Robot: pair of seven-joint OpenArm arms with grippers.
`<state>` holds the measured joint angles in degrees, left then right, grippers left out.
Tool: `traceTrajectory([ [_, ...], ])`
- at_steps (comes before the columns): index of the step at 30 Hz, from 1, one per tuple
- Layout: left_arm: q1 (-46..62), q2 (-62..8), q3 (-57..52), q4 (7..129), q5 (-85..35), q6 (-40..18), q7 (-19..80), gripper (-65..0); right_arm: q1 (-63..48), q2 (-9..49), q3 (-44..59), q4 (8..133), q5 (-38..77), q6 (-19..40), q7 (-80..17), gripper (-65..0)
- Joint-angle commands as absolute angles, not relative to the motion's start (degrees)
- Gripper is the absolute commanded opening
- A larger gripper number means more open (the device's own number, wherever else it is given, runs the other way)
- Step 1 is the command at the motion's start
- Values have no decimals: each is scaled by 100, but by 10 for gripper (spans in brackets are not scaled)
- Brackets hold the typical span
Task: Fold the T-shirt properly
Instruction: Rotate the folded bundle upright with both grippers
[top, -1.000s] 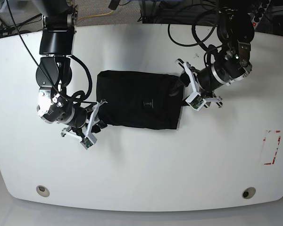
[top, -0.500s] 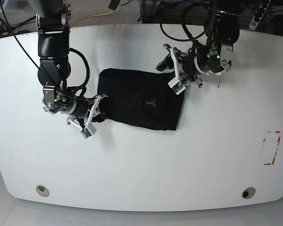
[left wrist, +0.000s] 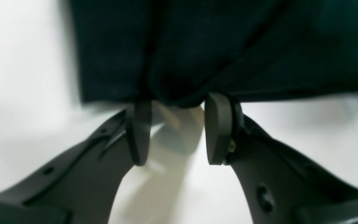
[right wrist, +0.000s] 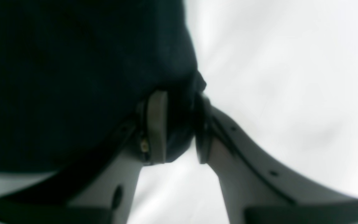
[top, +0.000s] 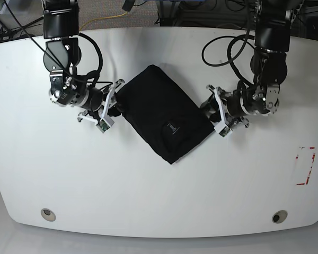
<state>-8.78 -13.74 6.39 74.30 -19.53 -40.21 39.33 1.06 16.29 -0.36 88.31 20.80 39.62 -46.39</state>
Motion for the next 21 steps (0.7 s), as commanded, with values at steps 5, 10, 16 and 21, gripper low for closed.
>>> traceTrajectory([
  [5,-1499,-1622,602,7064,-1938,-4000,3925,-396,-215,1499,-356,9429,2132,4000,-4593,-520],
  [10,-1657,-1815,593,7407,-1965,-4000,3978,-396,-400,1279,-831,9640,2132,4000,-4690,-520],
  [16,-1490,-2026,215,8453,-1965,-4000,4259,-396,-409,716,-945,9991,2132,4000,-5130,-520],
  [21,-1156,-1745,-242,9552,-1956,-4000,4971,-396,-382,611,-919,10202,2132,4000,-5182,-520],
])
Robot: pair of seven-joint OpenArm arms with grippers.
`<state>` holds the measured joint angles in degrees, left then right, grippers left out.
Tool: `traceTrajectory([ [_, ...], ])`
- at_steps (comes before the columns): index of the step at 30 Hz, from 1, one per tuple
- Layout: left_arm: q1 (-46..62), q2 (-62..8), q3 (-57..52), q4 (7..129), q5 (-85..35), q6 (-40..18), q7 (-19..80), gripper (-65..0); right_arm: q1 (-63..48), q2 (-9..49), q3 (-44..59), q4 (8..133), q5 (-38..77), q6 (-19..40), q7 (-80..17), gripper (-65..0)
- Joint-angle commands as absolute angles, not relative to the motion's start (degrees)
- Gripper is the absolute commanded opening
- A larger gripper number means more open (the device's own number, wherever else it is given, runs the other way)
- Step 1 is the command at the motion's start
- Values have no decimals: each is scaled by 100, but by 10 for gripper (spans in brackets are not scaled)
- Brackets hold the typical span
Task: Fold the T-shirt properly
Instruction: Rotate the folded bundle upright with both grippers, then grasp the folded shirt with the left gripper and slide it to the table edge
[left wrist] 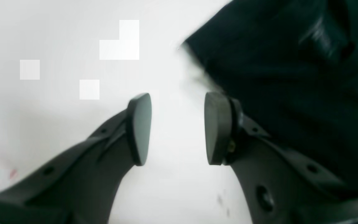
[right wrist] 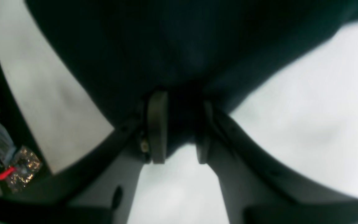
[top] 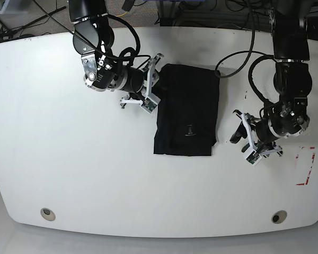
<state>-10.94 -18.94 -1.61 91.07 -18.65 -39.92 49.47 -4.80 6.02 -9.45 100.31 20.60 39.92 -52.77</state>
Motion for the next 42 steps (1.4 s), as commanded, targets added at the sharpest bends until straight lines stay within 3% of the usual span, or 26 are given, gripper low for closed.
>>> traceTrajectory([
  [1,-1103,-1648,-277,9763,-1938,-4000,5068,-396,-382,611,-919,10220,2132,4000,-5191,-520],
  [4,-743,-1349,-303,10378,-1930,-4000,5297,-388,-382,681,-919,10308,2132,4000,-5253,-520],
  [8,-338,-752,-171,10923,-1930,-4000,5525,-243,-365,778,-919,10334,2141,4000,-5420,-520],
  [10,-101,-453,-40,11090,-1930,-3345,5543,-178,-365,804,-910,10334,2132,4000,-5420,-520],
  [12,13,-295,198,11108,-1930,-2712,5525,-157,-365,919,-910,10334,2141,4000,-5420,-520],
  [15,40,-215,558,11073,-1930,-1938,5516,-157,-356,980,-875,10334,2158,4000,-5420,-520],
  [20,242,-75,1112,10879,-1930,-716,5077,-154,-382,980,145,10299,2193,4000,-5429,-520],
  [24,382,57,1235,10589,-1912,-101,4620,-154,-365,980,787,10281,2202,4000,-5429,-520],
  [37,514,233,1622,8989,-277,48,3609,-157,-356,1015,1974,9974,2202,4000,-5446,-520],
  [42,347,-295,1138,8734,-286,31,3582,-156,-409,1015,2070,10009,2202,4000,-5464,-520],
])
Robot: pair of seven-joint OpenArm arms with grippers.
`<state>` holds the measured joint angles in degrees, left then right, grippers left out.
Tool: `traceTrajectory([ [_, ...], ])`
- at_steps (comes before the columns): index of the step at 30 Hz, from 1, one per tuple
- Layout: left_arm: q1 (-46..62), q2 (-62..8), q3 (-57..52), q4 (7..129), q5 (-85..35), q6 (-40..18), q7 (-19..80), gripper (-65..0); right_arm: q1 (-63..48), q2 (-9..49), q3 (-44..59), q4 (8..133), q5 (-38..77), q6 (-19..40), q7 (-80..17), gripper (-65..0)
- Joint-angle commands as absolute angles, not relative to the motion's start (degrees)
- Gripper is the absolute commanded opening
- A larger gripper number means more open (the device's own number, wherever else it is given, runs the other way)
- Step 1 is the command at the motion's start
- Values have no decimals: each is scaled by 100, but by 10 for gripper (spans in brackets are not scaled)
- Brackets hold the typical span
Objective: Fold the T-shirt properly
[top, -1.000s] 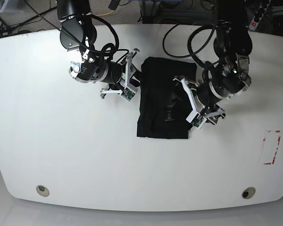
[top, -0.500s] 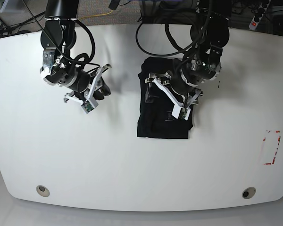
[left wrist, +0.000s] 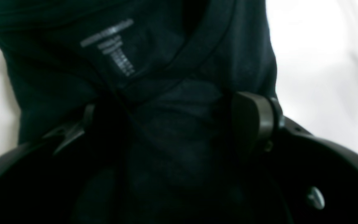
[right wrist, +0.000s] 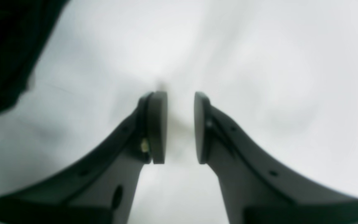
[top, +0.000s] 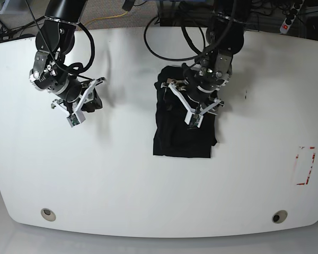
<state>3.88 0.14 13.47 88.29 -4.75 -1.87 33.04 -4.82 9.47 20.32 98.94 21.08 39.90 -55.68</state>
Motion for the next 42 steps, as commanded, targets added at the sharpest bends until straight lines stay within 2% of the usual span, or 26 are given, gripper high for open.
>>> traceTrajectory([
  [1,303,-444,1059,8655,-286,31,3582,-154,-409,1015,2097,10009,2202,4000,-5516,-520],
  [5,207,-1086,664,8462,-295,-127,3582,-154,-400,989,2220,10097,2202,4000,-5692,-520],
  [14,242,-2167,-998,7820,-277,-1815,3582,-157,-391,971,2176,10527,2202,4000,-5833,-520],
  [21,505,-3055,-2044,7204,-286,-2580,3565,-157,-400,963,2167,10703,2202,4000,-5842,-520],
  [28,1015,-3257,-3160,7099,-295,-3574,3565,-160,-391,954,2167,10703,2202,4000,-5842,-520],
  [31,1112,-3248,-3521,7292,-295,-3943,3582,-187,-391,804,2167,10712,2193,4000,-5842,-520],
  [37,1121,-3213,-3776,7934,-303,-4000,3653,-201,-453,734,2167,11046,2141,4000,-5842,-520],
  [42,1086,-3099,-3785,8892,-655,-4000,4110,-203,-488,734,2185,11108,2123,4000,-5807,-520],
])
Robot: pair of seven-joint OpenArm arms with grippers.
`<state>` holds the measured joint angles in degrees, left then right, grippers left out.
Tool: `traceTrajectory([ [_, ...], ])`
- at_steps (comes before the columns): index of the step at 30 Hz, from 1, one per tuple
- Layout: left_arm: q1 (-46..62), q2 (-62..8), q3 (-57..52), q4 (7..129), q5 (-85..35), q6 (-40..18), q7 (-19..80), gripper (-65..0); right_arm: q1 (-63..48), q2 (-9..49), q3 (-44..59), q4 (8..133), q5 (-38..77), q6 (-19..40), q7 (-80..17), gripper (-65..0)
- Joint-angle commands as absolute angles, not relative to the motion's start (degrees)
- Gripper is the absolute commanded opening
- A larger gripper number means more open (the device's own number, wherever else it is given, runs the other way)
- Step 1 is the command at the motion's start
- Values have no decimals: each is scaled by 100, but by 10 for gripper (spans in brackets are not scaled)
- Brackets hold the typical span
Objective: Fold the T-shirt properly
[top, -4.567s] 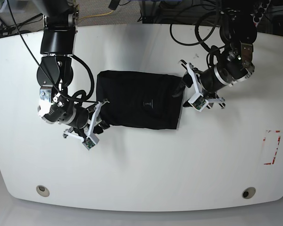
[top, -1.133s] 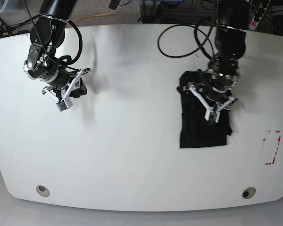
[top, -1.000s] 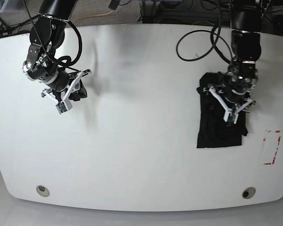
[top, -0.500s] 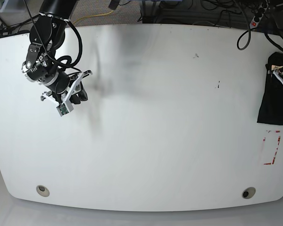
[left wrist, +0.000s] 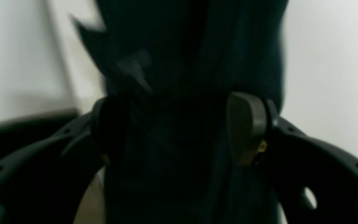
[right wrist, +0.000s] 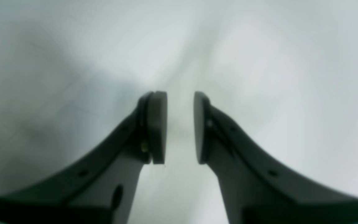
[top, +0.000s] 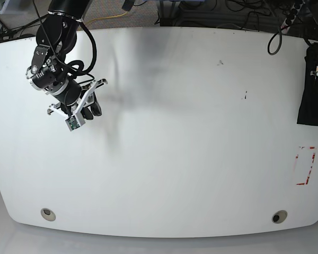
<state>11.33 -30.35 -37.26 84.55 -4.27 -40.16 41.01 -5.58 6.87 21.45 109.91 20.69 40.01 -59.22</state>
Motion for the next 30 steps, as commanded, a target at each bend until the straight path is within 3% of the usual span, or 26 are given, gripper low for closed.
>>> traceTrajectory([
  [1,1086,-3064,-3767,9068,-769,-4000,4110,-203,-488,743,2193,11108,2123,4000,-5807,-520],
  [7,875,-2404,-3371,9868,-980,-3996,3908,-203,-541,778,2193,11081,2123,4000,-5235,-518],
  [11,734,-1895,-2659,9842,-769,-3257,3178,-203,-725,769,2167,11064,1648,4000,-4365,-514],
  [20,1059,-787,-1525,9771,-224,-1710,892,-203,-875,286,2316,10589,-681,4000,-2149,-518],
  [26,1763,-382,-1042,9912,75,-919,75,-203,-1174,127,2835,10132,-866,4000,-1270,-518],
  [30,2501,-224,-945,10299,48,-804,-163,-203,-1578,119,2976,10070,-840,4000,-1024,-520],
])
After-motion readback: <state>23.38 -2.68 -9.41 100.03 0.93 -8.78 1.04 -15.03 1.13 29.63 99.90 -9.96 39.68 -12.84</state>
